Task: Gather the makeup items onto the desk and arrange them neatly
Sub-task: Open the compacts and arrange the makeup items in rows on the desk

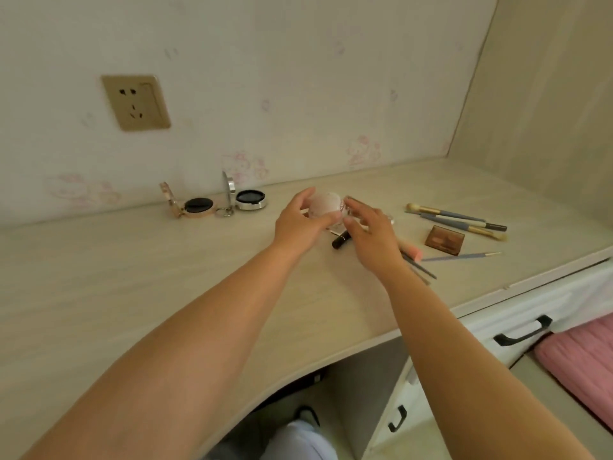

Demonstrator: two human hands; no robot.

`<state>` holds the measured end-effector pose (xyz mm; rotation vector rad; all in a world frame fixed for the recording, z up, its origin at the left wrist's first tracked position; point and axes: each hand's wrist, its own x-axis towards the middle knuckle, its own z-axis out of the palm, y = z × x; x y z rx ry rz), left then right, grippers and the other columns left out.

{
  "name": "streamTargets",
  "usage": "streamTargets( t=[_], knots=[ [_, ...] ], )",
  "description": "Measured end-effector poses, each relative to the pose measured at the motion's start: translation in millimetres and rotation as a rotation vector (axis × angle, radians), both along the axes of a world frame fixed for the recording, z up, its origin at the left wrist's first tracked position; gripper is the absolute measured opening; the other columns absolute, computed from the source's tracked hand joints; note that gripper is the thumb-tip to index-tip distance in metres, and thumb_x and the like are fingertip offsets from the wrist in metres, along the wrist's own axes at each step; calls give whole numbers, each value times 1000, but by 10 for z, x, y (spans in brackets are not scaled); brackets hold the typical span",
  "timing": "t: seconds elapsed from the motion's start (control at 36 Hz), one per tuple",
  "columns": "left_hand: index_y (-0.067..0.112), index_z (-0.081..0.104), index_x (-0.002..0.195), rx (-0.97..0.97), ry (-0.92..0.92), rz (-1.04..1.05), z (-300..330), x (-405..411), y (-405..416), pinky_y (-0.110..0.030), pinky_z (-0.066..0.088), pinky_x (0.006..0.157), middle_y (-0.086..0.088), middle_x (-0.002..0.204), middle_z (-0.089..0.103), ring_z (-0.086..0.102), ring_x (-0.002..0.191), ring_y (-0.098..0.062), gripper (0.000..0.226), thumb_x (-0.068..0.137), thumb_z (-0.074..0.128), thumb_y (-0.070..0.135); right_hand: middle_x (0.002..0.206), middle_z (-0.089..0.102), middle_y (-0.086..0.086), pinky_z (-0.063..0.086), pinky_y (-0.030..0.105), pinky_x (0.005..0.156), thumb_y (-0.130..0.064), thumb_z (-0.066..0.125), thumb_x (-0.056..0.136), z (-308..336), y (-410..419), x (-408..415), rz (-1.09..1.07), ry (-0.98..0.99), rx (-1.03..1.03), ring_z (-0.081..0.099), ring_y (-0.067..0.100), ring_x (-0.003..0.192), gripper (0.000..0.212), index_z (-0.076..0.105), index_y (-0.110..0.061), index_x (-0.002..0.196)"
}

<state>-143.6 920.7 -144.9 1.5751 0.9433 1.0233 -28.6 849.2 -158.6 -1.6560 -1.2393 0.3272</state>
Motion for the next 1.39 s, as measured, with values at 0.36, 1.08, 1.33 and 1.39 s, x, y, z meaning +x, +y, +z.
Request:
streamTargets(
  t=[0.36, 1.08, 1.33, 1.39],
  knots=[
    [15, 57, 122, -209, -191, 18, -93, -1290, 7, -29, 55, 82, -7, 111, 65, 68, 94, -15, 44, 81, 70, 24, 109, 60, 1, 49, 29, 74, -32, 30, 101, 82, 348, -1241, 429, 439, -135, 62, 13, 83, 30, 44, -27, 127],
    [15, 50, 84, 210, 309, 363, -423, -1528, -72, -31, 38, 66, -3, 88, 60, 55, 81, -21, 37, 88, 47, 51, 80, 58, -8, 37, 25, 64, -33, 24, 99, -240, 470, -1776, 199, 237, -26, 52, 13, 78, 37, 53, -26, 79],
    [16, 51, 83, 106, 335, 424, -392, -1384, 3, -31, 37, 69, 0, 89, 60, 54, 83, -20, 41, 86, 45, 56, 70, 49, -12, 30, 29, 73, -39, 19, 99, -255, 537, -1772, 71, 274, -74, 49, 20, 81, 44, 53, -27, 74],
    [16, 51, 83, 96, 331, 433, -375, -1379, 15, -32, 38, 70, -1, 89, 61, 54, 84, -21, 41, 85, 45, 56, 69, 49, -11, 32, 29, 74, -39, 19, 100, -238, 545, -1785, 53, 276, -70, 50, 21, 82, 45, 54, -26, 74]
  ],
)
